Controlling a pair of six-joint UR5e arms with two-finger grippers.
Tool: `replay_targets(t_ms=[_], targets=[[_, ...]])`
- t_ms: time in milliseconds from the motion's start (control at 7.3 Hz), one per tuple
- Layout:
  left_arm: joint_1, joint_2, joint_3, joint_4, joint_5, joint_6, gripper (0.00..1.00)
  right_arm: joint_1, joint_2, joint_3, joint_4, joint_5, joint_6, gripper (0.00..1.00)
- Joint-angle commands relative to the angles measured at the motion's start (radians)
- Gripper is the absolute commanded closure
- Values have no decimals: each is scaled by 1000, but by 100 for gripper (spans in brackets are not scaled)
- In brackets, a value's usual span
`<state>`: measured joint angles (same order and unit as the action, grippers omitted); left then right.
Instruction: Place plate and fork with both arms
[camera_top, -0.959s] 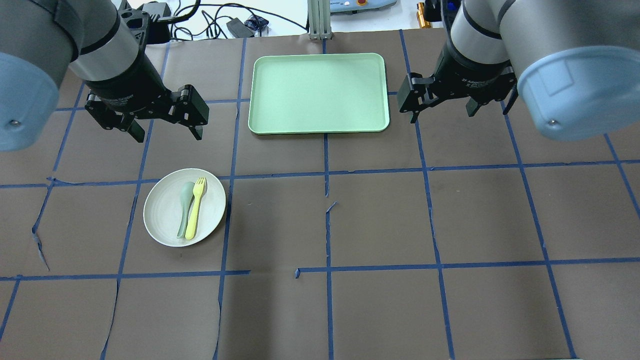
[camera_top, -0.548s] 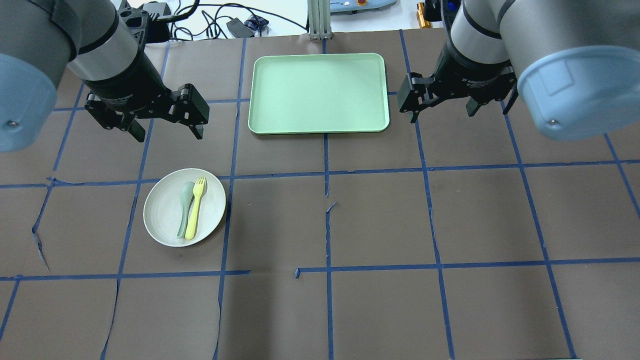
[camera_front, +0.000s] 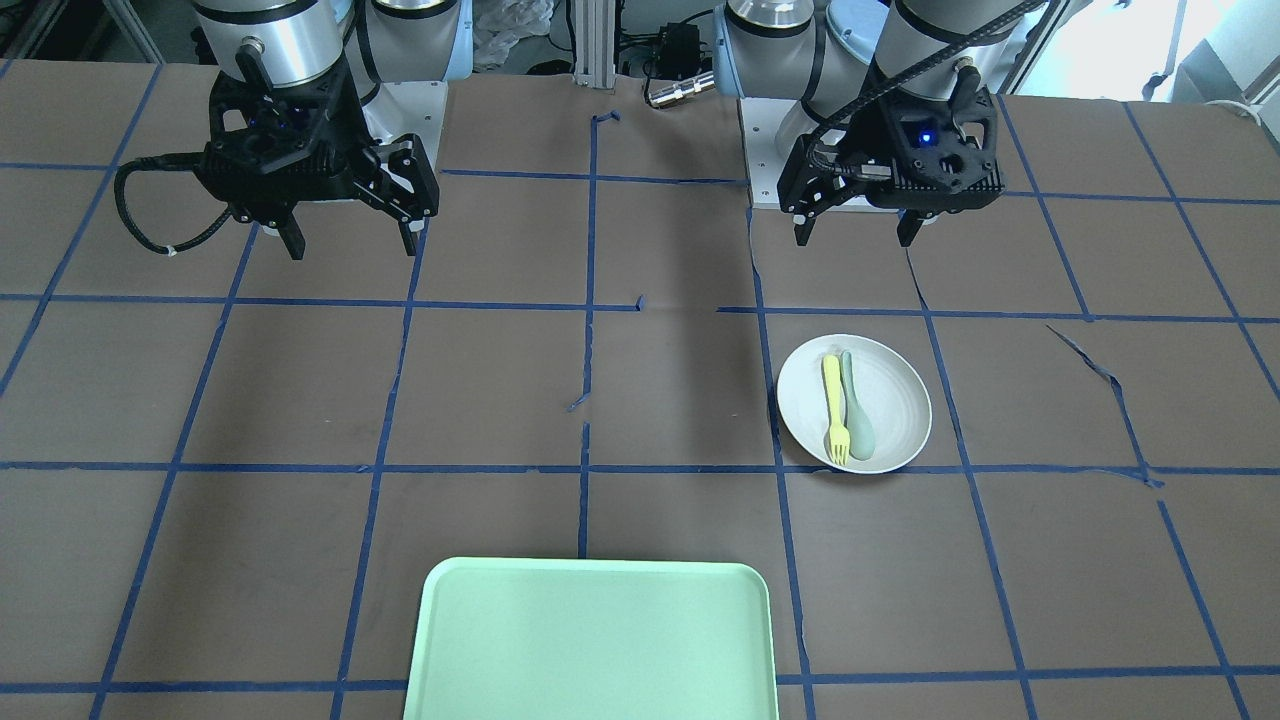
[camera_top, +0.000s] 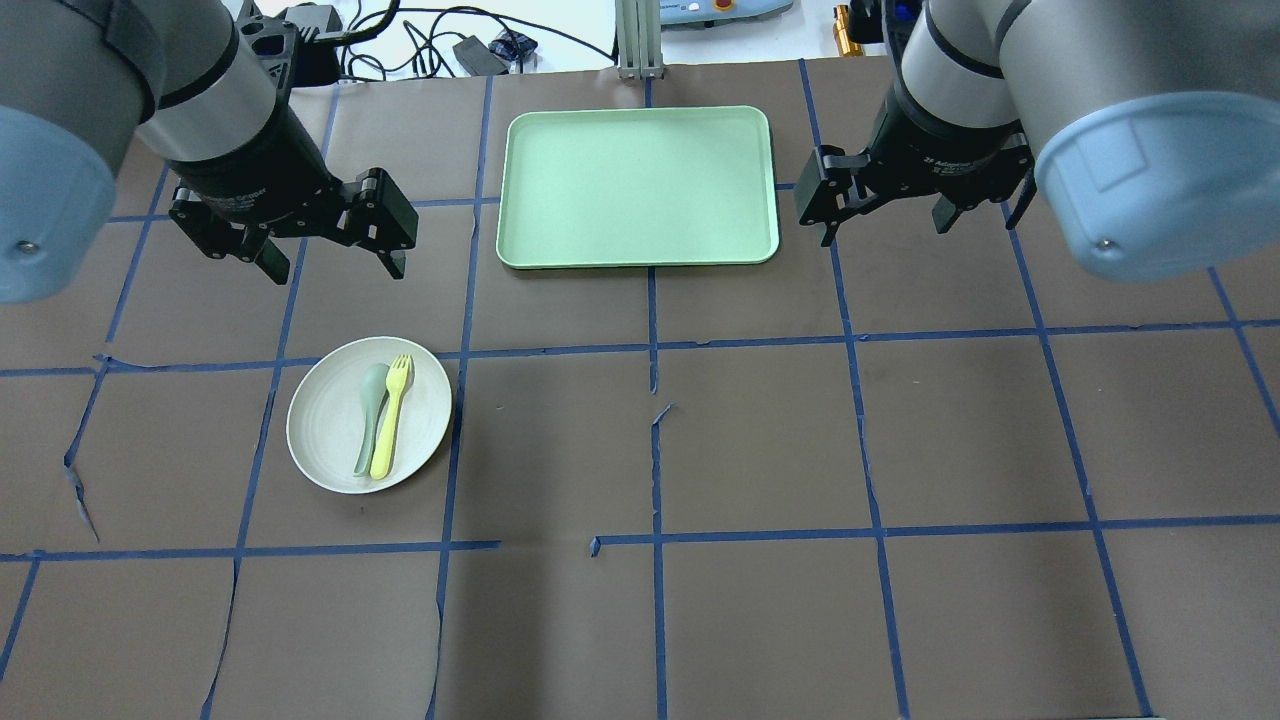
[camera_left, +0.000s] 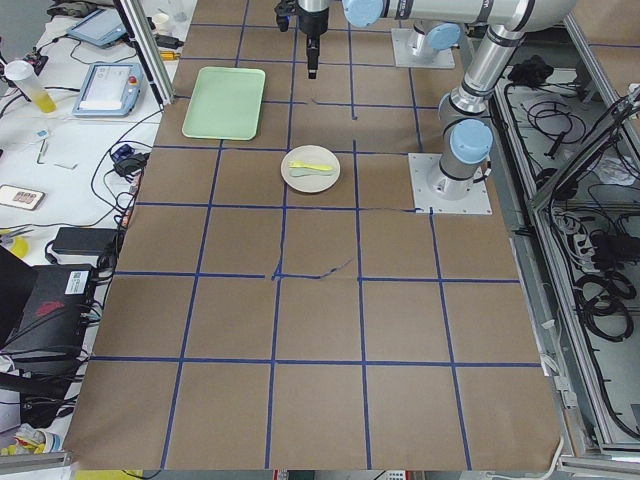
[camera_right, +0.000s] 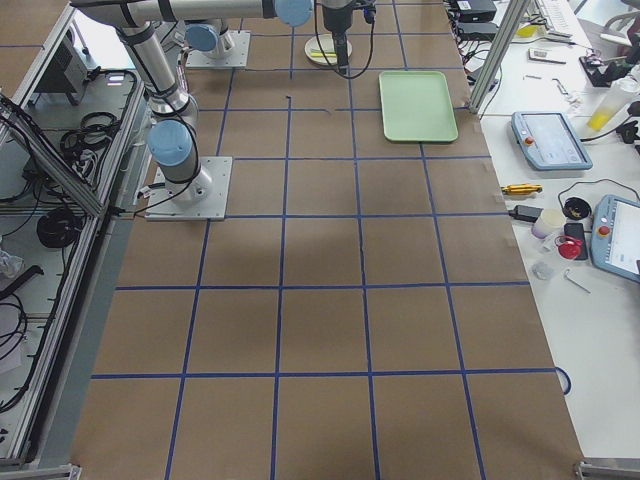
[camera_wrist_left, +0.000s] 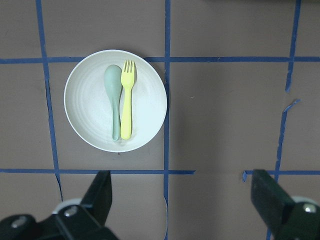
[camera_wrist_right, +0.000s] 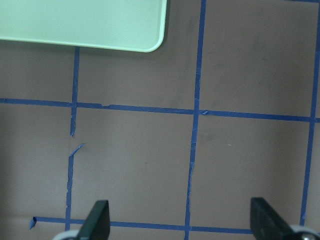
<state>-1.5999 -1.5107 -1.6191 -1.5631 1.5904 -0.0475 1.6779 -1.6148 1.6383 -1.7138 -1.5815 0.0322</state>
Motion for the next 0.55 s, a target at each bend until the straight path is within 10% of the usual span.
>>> replay_targets(t_ms=[0, 411], targets=[[0, 0, 1, 0, 2, 0, 0, -1, 1, -1, -1, 0, 0, 0], [2, -25, -5, -6, 14, 17, 0, -1, 1, -1, -1, 0, 0, 0]])
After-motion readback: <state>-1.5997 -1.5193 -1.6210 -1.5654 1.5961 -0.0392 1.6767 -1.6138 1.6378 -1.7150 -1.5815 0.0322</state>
